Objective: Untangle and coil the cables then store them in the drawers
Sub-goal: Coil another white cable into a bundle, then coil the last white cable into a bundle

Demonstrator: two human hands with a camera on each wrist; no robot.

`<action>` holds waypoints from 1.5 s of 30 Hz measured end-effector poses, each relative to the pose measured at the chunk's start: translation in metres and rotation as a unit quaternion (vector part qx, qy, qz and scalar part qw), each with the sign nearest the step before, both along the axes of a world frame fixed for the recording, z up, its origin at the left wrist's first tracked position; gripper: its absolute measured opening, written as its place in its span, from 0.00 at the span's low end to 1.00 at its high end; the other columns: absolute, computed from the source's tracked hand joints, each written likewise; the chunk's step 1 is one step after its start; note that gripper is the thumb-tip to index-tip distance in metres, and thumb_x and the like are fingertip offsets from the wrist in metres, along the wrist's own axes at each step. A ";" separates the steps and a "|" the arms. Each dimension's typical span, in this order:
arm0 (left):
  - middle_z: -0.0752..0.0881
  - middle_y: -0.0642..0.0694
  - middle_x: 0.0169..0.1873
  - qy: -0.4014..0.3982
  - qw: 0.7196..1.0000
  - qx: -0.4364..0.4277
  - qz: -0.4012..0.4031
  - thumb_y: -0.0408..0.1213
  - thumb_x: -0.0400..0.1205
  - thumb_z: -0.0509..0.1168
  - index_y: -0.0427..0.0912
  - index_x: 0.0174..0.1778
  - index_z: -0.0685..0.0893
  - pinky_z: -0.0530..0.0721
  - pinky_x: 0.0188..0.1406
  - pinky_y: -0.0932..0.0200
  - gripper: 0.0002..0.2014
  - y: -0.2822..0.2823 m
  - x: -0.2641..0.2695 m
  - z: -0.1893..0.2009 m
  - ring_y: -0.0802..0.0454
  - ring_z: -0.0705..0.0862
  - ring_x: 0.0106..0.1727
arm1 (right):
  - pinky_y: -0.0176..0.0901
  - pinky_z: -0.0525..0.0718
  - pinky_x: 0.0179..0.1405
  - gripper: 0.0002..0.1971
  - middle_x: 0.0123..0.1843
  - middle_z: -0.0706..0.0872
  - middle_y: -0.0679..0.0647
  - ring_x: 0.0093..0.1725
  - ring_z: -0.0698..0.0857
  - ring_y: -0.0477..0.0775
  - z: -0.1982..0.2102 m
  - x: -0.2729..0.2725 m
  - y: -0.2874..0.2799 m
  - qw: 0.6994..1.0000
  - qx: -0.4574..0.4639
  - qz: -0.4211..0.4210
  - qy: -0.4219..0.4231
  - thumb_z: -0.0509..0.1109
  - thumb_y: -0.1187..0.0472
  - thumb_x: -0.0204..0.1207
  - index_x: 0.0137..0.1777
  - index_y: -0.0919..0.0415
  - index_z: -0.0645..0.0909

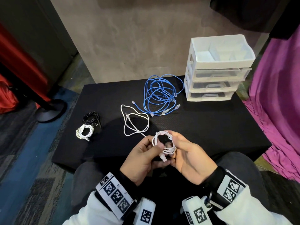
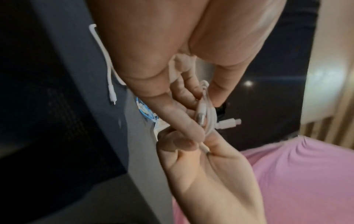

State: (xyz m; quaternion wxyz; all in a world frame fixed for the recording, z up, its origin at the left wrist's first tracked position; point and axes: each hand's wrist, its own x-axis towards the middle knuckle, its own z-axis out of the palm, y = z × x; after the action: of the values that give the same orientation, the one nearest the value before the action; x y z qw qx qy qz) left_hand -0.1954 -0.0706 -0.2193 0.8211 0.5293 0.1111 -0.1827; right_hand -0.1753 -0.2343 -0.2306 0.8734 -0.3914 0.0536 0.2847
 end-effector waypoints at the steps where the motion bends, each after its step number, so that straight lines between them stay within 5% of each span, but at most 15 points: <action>1: 0.87 0.30 0.48 -0.013 1.000 0.022 0.015 0.29 0.85 0.69 0.33 0.57 0.80 0.92 0.50 0.42 0.08 -0.002 0.000 -0.001 0.43 0.88 0.46 | 0.46 0.79 0.35 0.20 0.53 0.80 0.65 0.40 0.84 0.57 0.000 0.000 0.002 0.999 -0.033 -0.006 -0.016 0.67 0.53 0.85 0.73 0.61 0.79; 5: 0.87 0.39 0.41 -0.063 0.994 0.079 0.051 0.25 0.83 0.69 0.32 0.52 0.81 0.91 0.51 0.46 0.04 -0.005 0.001 0.001 0.52 0.88 0.40 | 0.41 0.68 0.31 0.26 0.47 0.88 0.56 0.37 0.85 0.45 -0.007 -0.001 0.005 0.986 -0.127 -0.029 -0.103 0.80 0.65 0.72 0.70 0.58 0.79; 9: 0.88 0.37 0.46 -0.049 0.993 0.083 0.073 0.24 0.84 0.68 0.34 0.51 0.84 0.93 0.46 0.49 0.03 0.005 0.007 0.003 0.48 0.87 0.44 | 0.38 0.75 0.35 0.21 0.44 0.91 0.54 0.39 0.85 0.46 -0.012 0.000 0.001 0.986 -0.113 -0.044 -0.118 0.68 0.83 0.77 0.66 0.65 0.81; 14: 0.89 0.33 0.56 0.003 0.997 -0.026 0.070 0.31 0.77 0.71 0.37 0.60 0.84 0.92 0.53 0.43 0.15 0.019 0.007 0.001 0.40 0.90 0.55 | 0.35 0.80 0.40 0.21 0.54 0.89 0.54 0.44 0.84 0.45 -0.011 0.001 -0.010 0.984 -0.106 0.010 -0.141 0.72 0.72 0.72 0.66 0.60 0.85; 19: 0.88 0.27 0.57 -0.022 0.996 0.010 0.087 0.31 0.79 0.71 0.33 0.66 0.82 0.93 0.51 0.46 0.19 0.022 0.005 -0.005 0.39 0.89 0.53 | 0.38 0.73 0.38 0.17 0.50 0.88 0.52 0.46 0.83 0.45 -0.008 0.005 0.002 0.979 -0.150 0.015 -0.137 0.78 0.58 0.77 0.66 0.57 0.84; 24: 0.90 0.31 0.52 -0.032 0.993 0.034 0.108 0.38 0.80 0.72 0.30 0.60 0.84 0.93 0.47 0.52 0.17 0.033 0.005 0.001 0.43 0.90 0.48 | 0.33 0.82 0.39 0.13 0.40 0.87 0.50 0.39 0.86 0.44 -0.006 0.014 0.029 0.972 -0.164 -0.027 -0.163 0.75 0.76 0.77 0.59 0.67 0.82; 27: 0.90 0.34 0.48 -0.021 0.989 0.071 0.128 0.37 0.82 0.71 0.32 0.58 0.86 0.93 0.46 0.51 0.13 0.048 0.003 0.002 0.45 0.91 0.46 | 0.39 0.85 0.50 0.17 0.44 0.87 0.52 0.46 0.85 0.50 -0.003 0.022 0.039 0.963 -0.181 0.002 -0.198 0.79 0.73 0.73 0.59 0.64 0.82; 30: 0.91 0.39 0.46 -0.009 0.986 0.094 0.141 0.37 0.84 0.70 0.36 0.55 0.87 0.92 0.50 0.48 0.09 0.066 -0.002 0.001 0.47 0.91 0.46 | 0.39 0.85 0.56 0.16 0.47 0.87 0.51 0.48 0.86 0.47 -0.004 0.029 0.053 0.922 -0.264 0.052 -0.277 0.79 0.70 0.75 0.61 0.59 0.83; 34: 0.92 0.38 0.46 0.012 0.961 0.167 0.219 0.38 0.87 0.68 0.37 0.57 0.87 0.91 0.52 0.45 0.09 0.120 0.010 -0.008 0.49 0.92 0.41 | 0.32 0.82 0.50 0.20 0.48 0.87 0.50 0.41 0.82 0.41 -0.012 0.040 0.073 0.870 -0.364 0.096 -0.318 0.81 0.61 0.77 0.66 0.50 0.81; 37: 0.91 0.38 0.47 0.046 0.931 0.229 0.280 0.39 0.87 0.69 0.41 0.52 0.87 0.92 0.46 0.49 0.06 0.185 0.028 -0.021 0.49 0.91 0.41 | 0.42 0.84 0.53 0.14 0.47 0.87 0.52 0.39 0.81 0.43 -0.028 0.058 0.073 0.832 -0.437 0.074 -0.334 0.80 0.57 0.77 0.60 0.48 0.84; 41: 0.89 0.37 0.49 0.105 0.906 0.276 0.304 0.39 0.86 0.69 0.45 0.48 0.86 0.88 0.43 0.51 0.04 0.247 0.047 -0.040 0.49 0.87 0.43 | 0.50 0.85 0.60 0.11 0.51 0.83 0.50 0.43 0.85 0.50 -0.045 0.082 0.073 0.765 -0.537 0.034 -0.353 0.79 0.56 0.76 0.57 0.51 0.86; 45: 0.88 0.42 0.48 0.131 0.881 0.359 0.280 0.45 0.84 0.73 0.43 0.57 0.90 0.88 0.36 0.57 0.11 0.272 0.060 -0.060 0.49 0.86 0.44 | 0.49 0.82 0.68 0.22 0.65 0.80 0.49 0.57 0.85 0.55 -0.059 0.097 0.071 0.702 -0.606 0.089 -0.363 0.78 0.54 0.77 0.71 0.53 0.83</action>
State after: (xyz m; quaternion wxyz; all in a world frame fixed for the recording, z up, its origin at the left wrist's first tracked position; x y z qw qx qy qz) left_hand -0.1358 0.2011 -0.2792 0.5696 0.7061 0.4189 0.0396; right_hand -0.0779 -0.1632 -0.2899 0.3703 -0.9123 -0.1413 0.1031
